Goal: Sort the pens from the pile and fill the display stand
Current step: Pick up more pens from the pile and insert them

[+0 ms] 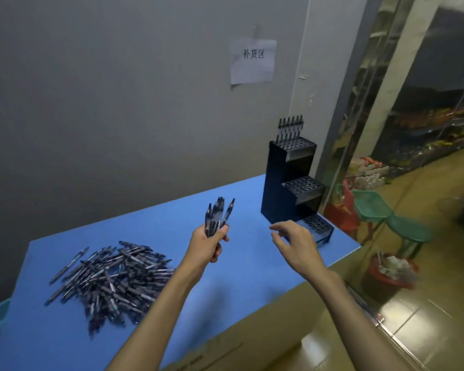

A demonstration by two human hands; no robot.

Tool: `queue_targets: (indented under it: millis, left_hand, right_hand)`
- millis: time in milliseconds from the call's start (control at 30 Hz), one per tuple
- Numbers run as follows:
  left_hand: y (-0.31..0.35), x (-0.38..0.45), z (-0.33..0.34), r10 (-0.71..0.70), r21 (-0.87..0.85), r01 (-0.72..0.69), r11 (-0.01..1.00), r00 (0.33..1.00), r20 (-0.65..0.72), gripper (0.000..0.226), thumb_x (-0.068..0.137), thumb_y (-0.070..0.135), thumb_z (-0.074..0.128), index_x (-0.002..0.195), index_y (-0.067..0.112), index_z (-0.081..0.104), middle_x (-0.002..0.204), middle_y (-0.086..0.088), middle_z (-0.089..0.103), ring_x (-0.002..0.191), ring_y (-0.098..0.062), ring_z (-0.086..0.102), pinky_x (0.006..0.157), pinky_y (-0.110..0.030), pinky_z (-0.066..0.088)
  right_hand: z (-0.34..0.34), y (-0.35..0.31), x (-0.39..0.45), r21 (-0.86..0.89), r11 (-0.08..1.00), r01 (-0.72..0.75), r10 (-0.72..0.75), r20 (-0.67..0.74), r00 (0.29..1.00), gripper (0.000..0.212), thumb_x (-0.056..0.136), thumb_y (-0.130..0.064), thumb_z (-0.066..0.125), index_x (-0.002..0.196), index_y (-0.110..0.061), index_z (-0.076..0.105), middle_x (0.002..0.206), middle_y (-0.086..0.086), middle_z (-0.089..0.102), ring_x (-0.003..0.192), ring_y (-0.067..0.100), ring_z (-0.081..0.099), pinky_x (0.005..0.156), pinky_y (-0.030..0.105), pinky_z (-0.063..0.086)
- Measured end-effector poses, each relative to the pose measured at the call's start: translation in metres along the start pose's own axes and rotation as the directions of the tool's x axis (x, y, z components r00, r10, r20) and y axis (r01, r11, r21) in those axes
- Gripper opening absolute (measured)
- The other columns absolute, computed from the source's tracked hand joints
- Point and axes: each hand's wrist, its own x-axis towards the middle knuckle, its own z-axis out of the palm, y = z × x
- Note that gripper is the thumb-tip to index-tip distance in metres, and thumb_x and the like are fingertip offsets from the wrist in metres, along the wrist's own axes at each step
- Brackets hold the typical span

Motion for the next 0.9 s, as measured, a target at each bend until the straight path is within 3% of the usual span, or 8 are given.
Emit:
queue_targets:
  millis: [200,500,600,733,900]
  left_hand:
    - [0.016,0.015,0.073,0.049,0.001,-0.049,0.999,0.998,-0.037,0.014,0.101,0.023,0.061,0.104,0.010,0.063,0.085,-0.007,0.072,0.047,-0.015,0.040,0.042,-0.023,0.031]
    - [0.038,0.079,0.149,0.098,0.013,-0.097,0.995,0.993,-0.061,0.010,0.102,0.023,0.059,0.103,0.013,0.060,0.090,-0.005,0.069,0.049,-0.012,0.043,0.043,-0.021,0.031]
    - [0.042,0.111,0.168,0.110,-0.006,-0.111,0.994,0.991,-0.074,0.006,0.102,0.021,0.060,0.101,0.014,0.060,0.088,-0.008,0.058,0.050,-0.012,0.045,0.044,-0.021,0.029]
    - [0.048,0.155,0.189,0.124,-0.037,-0.129,0.991,0.987,-0.106,0.008,0.101,0.020,0.062,0.104,0.012,0.061,0.087,-0.008,0.056,0.052,-0.012,0.045,0.045,-0.022,0.028]
    - [0.061,0.199,0.207,0.158,-0.080,-0.172,0.982,0.975,-0.159,0.011,0.100,0.022,0.063,0.103,0.011,0.064,0.088,-0.002,0.068,0.053,-0.013,0.048,0.044,-0.020,0.030]
  right_hand:
    - [-0.056,0.051,0.017,-0.001,1.000,0.021,-0.021,-0.019,1.000,0.018,0.097,-0.026,0.060,0.112,-0.024,0.069,0.105,-0.012,0.065,0.094,0.004,0.061,0.078,0.018,0.044]
    - [-0.093,0.098,0.091,0.009,0.994,0.104,-0.104,-0.060,0.993,0.020,0.097,-0.024,0.061,0.114,-0.020,0.071,0.105,-0.008,0.068,0.092,0.005,0.063,0.084,0.029,0.054]
    - [-0.100,0.114,0.124,0.018,0.990,0.138,-0.137,-0.061,0.989,0.020,0.097,-0.023,0.062,0.114,-0.019,0.071,0.104,-0.007,0.069,0.090,0.004,0.062,0.083,0.024,0.052]
    - [-0.106,0.131,0.170,0.017,0.982,0.186,-0.185,-0.049,0.981,0.020,0.097,-0.020,0.063,0.114,-0.018,0.071,0.106,-0.006,0.069,0.092,0.003,0.060,0.079,0.006,0.040]
    - [-0.116,0.140,0.234,0.036,0.964,0.263,-0.259,-0.094,0.961,0.018,0.095,-0.017,0.065,0.112,-0.015,0.073,0.105,-0.003,0.072,0.093,0.008,0.064,0.087,0.028,0.053]
